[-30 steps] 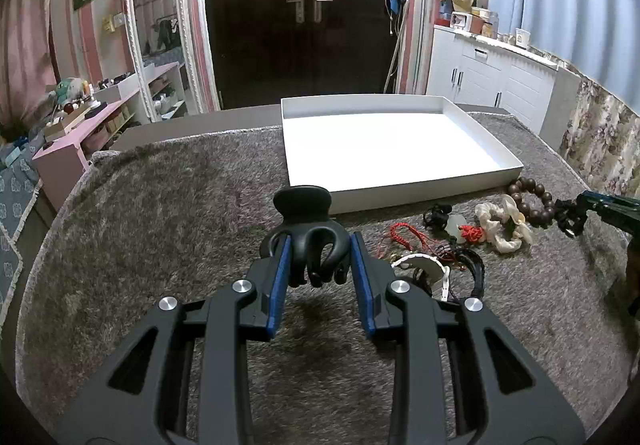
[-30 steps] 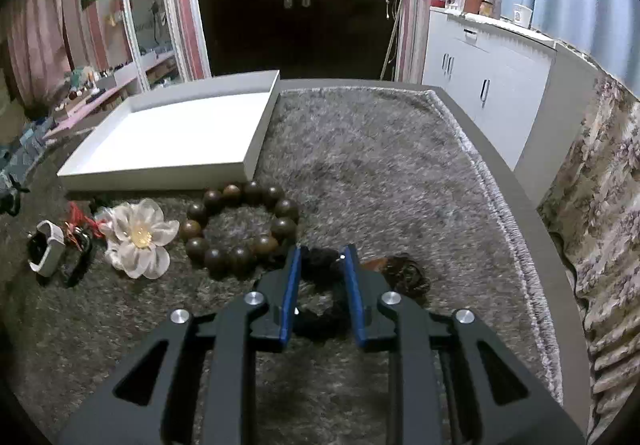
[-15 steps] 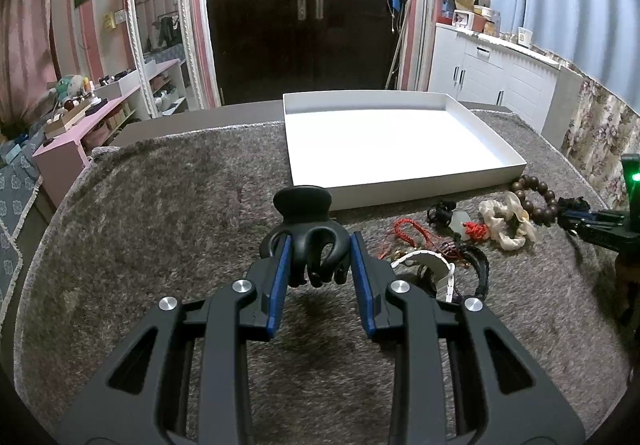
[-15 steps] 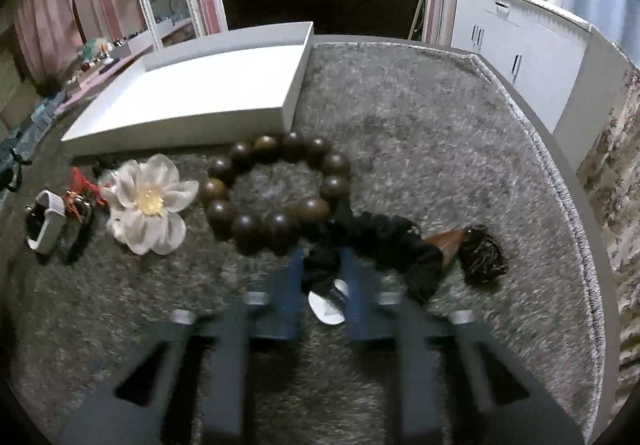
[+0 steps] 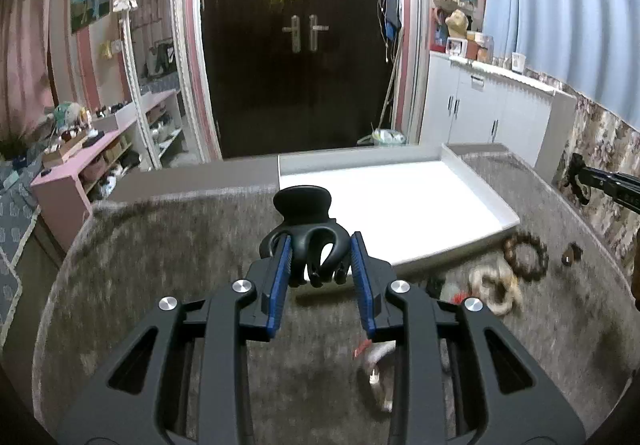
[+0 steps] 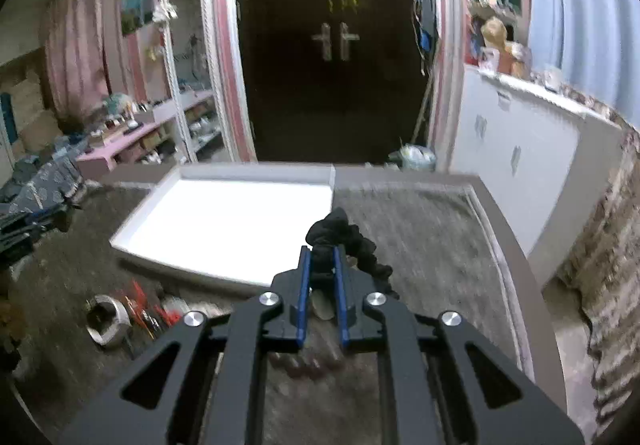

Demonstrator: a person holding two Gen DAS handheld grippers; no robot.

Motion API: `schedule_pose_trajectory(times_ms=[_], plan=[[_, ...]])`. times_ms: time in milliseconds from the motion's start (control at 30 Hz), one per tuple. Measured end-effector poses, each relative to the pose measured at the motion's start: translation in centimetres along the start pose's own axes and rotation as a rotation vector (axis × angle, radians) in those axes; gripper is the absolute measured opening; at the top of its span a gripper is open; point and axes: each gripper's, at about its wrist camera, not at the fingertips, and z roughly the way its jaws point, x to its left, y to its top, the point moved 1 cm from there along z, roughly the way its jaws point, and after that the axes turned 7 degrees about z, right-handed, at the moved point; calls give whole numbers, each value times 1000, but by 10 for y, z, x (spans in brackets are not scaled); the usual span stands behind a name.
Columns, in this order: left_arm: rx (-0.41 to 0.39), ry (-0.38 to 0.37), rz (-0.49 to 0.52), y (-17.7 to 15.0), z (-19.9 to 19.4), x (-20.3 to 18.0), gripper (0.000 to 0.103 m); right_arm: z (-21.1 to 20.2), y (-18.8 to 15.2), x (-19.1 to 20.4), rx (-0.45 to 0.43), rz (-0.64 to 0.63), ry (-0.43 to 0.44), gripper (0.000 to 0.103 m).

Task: Organize jewelry
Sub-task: 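Carry the claw clip and scrunchie with both tools over the white tray, then lower and open the left tool on the clip while the right tool releases the scrunchie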

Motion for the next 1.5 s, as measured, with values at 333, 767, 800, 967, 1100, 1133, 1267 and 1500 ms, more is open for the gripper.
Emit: schedule_pose_trajectory(times_ms=[333, 767, 800, 967, 1100, 1133, 1267, 1500], plan=[[23, -13, -15, 32, 49, -2, 28, 50, 24, 50, 0, -17, 88, 11], [136, -49, -51, 1, 122, -2, 28, 127, -16, 53, 127, 23, 60, 11], [142, -55, -52, -1, 126, -3, 28, 131, -19, 53, 140, 21, 59, 11], [183, -90, -43, -10, 144, -8, 28, 149, -27, 54, 196, 14, 76, 11], [226, -103, -33, -17, 158, -12, 29, 161, -34, 56, 244, 20, 99, 11], [232, -106, -29, -19, 161, -12, 29, 163, -35, 57, 255, 18, 99, 11], [236, -93, -35, -18, 166, -10, 30, 166, -39, 57, 273, 23, 93, 14], [229, -64, -33, -17, 172, -7, 29, 176, -45, 62, 289, 20, 75, 15]])
